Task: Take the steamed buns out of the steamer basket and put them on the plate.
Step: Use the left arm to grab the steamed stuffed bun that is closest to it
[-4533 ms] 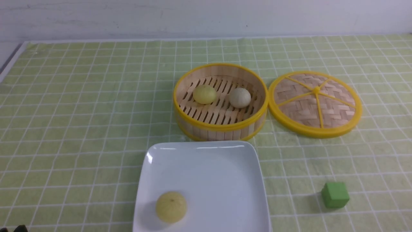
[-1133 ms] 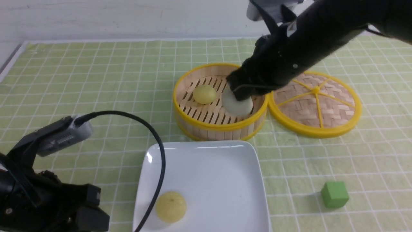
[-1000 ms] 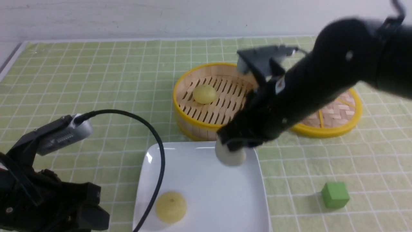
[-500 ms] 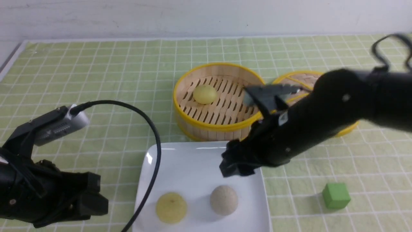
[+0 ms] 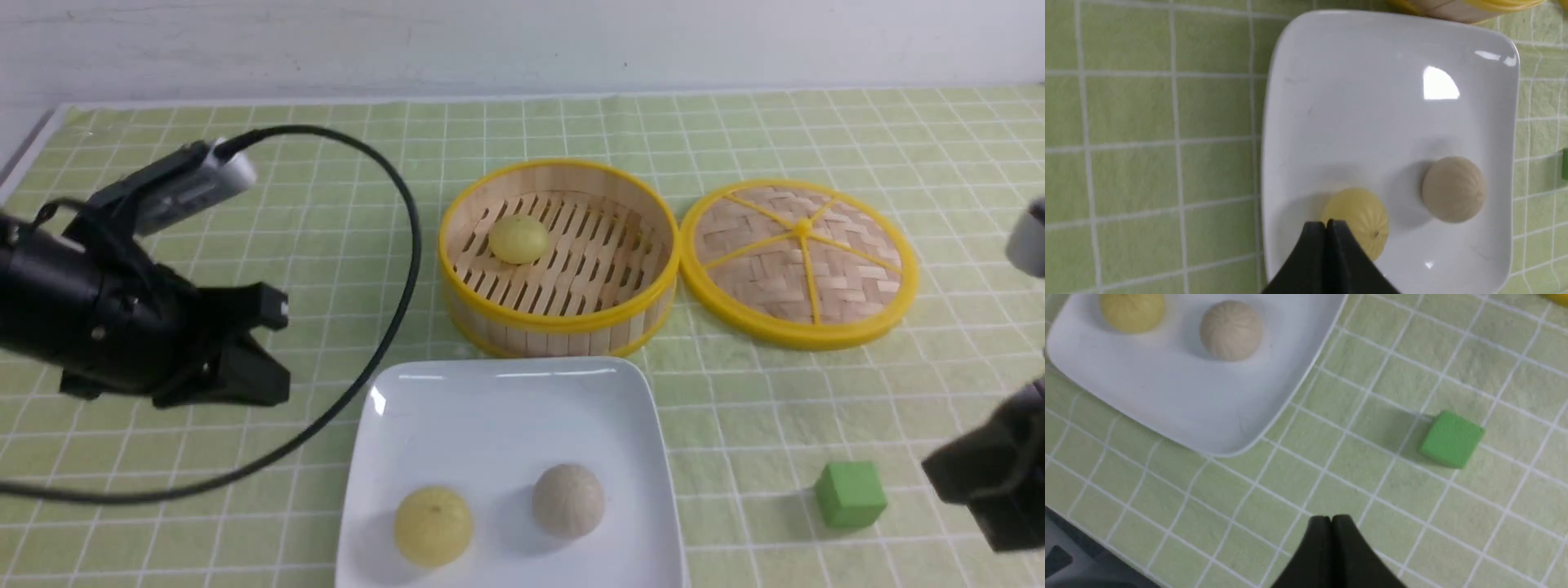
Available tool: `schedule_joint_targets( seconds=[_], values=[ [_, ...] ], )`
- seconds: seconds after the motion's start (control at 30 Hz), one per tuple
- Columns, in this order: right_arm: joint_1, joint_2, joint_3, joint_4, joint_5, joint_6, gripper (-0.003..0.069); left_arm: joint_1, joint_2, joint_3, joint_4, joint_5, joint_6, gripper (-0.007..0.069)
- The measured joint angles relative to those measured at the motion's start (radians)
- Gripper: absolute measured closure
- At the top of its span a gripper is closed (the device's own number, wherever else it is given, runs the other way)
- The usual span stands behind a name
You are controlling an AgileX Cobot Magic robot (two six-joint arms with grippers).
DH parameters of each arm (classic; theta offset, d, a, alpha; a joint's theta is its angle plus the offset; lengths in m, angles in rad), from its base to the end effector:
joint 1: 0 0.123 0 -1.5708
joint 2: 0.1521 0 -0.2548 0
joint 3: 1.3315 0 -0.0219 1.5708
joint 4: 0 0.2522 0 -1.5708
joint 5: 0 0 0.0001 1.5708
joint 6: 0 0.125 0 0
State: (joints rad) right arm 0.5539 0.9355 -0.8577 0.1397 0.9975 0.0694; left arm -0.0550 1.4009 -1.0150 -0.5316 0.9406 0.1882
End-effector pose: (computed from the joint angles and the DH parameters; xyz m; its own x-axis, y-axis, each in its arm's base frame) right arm 0.1643 0.1188 0.2695 -0.7843 -0.3157 -0.5340 -0.4687 0.8655 0.1767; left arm 0.2844 -0.0670 0.2196 -0.9391 -0.0807 -0.3340 0.0755 0.8999 -0.4296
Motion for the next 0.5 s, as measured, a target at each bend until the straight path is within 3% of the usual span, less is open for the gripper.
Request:
schedule_joint_targets(
  seconds=[0.23, 0.3, 0.43, 0.5],
  values=[
    [0.000, -0.080, 0.157, -0.038, -0.139, 0.074, 0.0670, -0.204, 0.250, -0.360, 0.167, 0.017, -0.166, 0.0610],
    [0.000, -0.077, 0.182, -0.055, -0.174, 0.082, 0.0670, -0.286, 0.368, -0.529, 0.260, 0.020, -0.253, 0.0564],
    [0.000, -0.072, 0.205, -0.058, -0.232, 0.086, 0.0667, -0.345, 0.512, -0.721, 0.345, 0.028, -0.344, 0.0474],
    [0.000, -0.069, 0.217, -0.059, -0.260, 0.086, 0.0667, -0.367, 0.641, -0.889, 0.384, 0.036, -0.394, 0.0361]
  ],
)
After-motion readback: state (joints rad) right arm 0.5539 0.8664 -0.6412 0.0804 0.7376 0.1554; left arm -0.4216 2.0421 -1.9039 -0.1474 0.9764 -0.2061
